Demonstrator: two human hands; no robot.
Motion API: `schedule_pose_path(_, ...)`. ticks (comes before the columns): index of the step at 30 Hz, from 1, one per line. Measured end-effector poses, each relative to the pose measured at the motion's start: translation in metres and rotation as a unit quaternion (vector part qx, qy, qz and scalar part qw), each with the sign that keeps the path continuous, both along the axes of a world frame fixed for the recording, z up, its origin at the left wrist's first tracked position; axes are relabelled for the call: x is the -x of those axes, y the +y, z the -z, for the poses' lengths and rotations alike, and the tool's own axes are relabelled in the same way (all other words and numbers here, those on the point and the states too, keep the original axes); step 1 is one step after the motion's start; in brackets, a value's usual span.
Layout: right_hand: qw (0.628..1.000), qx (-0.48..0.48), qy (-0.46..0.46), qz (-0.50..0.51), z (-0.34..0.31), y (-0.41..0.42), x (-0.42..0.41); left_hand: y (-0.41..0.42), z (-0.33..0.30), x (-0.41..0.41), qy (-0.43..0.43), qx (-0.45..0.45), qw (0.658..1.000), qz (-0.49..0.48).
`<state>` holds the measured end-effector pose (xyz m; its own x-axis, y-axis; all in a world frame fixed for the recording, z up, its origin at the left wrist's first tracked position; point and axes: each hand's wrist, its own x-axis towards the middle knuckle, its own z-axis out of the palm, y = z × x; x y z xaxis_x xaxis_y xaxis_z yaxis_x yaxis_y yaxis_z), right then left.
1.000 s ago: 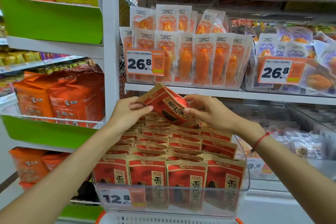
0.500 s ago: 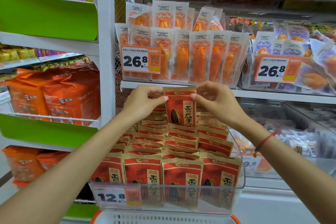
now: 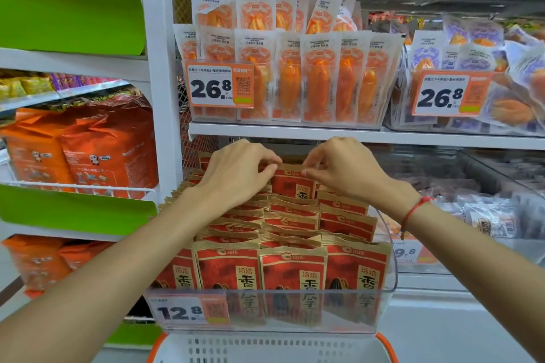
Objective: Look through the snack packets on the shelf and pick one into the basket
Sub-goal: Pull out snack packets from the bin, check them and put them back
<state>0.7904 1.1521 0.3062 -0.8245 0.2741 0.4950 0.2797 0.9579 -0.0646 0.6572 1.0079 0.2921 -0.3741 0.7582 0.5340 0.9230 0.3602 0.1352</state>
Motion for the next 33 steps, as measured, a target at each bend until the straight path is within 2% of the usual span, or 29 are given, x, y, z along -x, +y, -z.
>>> schedule_pose_path(7,0.994,0.023,-0.103,0.038,0.001,0.001,0.023,-0.001,0.006,0.007,-0.027,0.163,0.986,0.017)
schedule_pose_path(14,0.994,0.057,-0.097,0.012,-0.011,0.004,0.010,-0.007,0.008,0.005,-0.033,0.171,0.984,0.040)
schedule_pose_path(20,0.985,0.008,-0.165,0.038,-0.004,0.006,0.022,0.003,0.008,0.003,-0.046,0.226,0.972,0.049)
schedule_pose_path(26,0.975,0.039,-0.209,0.058,-0.005,0.008,0.032,0.006,0.007,0.005,-0.035,0.251,0.966,0.051)
schedule_pose_path(29,0.974,0.040,-0.218,0.051,-0.003,0.008,0.032,0.007,0.004,0.004,-0.061,0.243,0.967,0.049)
schedule_pose_path(33,0.972,0.106,-0.208,0.035,-0.009,0.022,0.024,0.012,0.003,0.006,-0.101,0.154,0.983,0.018)
